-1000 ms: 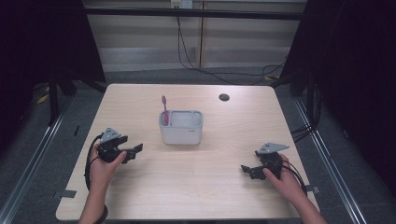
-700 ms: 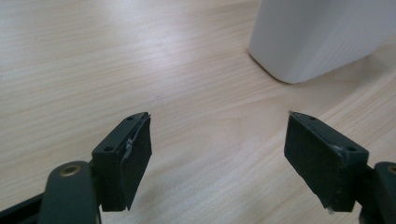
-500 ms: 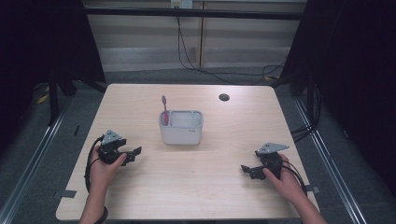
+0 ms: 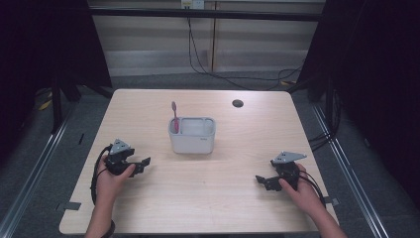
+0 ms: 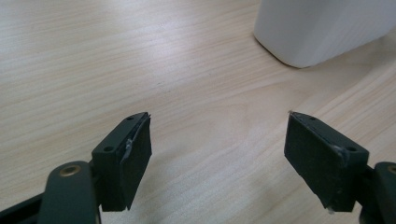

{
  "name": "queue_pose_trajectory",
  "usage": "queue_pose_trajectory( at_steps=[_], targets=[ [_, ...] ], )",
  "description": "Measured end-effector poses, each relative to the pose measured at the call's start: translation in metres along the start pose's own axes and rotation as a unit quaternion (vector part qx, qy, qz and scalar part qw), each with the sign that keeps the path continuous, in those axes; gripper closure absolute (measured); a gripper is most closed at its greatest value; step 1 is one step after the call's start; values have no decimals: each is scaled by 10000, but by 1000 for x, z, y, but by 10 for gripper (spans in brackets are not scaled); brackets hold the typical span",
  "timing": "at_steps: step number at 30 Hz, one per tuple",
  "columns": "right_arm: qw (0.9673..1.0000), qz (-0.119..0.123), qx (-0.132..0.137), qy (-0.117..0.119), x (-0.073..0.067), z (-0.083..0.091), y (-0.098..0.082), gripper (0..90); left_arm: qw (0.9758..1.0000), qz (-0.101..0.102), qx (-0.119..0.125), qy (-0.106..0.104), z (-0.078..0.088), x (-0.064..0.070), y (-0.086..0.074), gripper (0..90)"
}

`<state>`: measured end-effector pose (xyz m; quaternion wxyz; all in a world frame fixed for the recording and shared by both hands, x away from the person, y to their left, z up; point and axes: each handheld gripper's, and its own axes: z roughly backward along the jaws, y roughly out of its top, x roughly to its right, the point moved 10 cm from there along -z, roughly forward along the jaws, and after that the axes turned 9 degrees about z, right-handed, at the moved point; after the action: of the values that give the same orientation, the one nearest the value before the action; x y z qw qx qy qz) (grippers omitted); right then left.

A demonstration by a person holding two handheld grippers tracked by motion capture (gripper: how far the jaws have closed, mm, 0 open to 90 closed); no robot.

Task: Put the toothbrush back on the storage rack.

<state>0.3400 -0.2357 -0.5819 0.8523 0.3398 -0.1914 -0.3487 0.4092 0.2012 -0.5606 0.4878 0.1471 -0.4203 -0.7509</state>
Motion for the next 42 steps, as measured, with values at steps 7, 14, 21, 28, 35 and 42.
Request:
queue_pose_trajectory(
  at_steps=[7, 14, 21, 28, 35, 42],
  targets=[
    [10000, 2, 0, 0, 0, 0, 0, 109, 10000, -7, -79, 10, -2, 0, -3, 226],
    [10000, 1, -2, 3, 0, 0, 0, 109, 9998, -76, -172, -7, -3, 0, -7, 217],
    [10000, 1, -3, 5, 0, 0, 0, 109, 9995, -164, -277, 15, -5, 0, -12, 213],
    [10000, 1, -3, 5, 0, 0, 0, 109, 9985, -255, -482, 88, -6, -1, -16, 195],
    [10000, 2, -1, 6, 0, 0, 0, 109, 9978, -337, -563, 52, -8, 2, -18, 150],
    [10000, 1, 4, 11, 0, 0, 0, 109, 9978, -350, -561, 62, -8, 1, -18, 142]
  ],
)
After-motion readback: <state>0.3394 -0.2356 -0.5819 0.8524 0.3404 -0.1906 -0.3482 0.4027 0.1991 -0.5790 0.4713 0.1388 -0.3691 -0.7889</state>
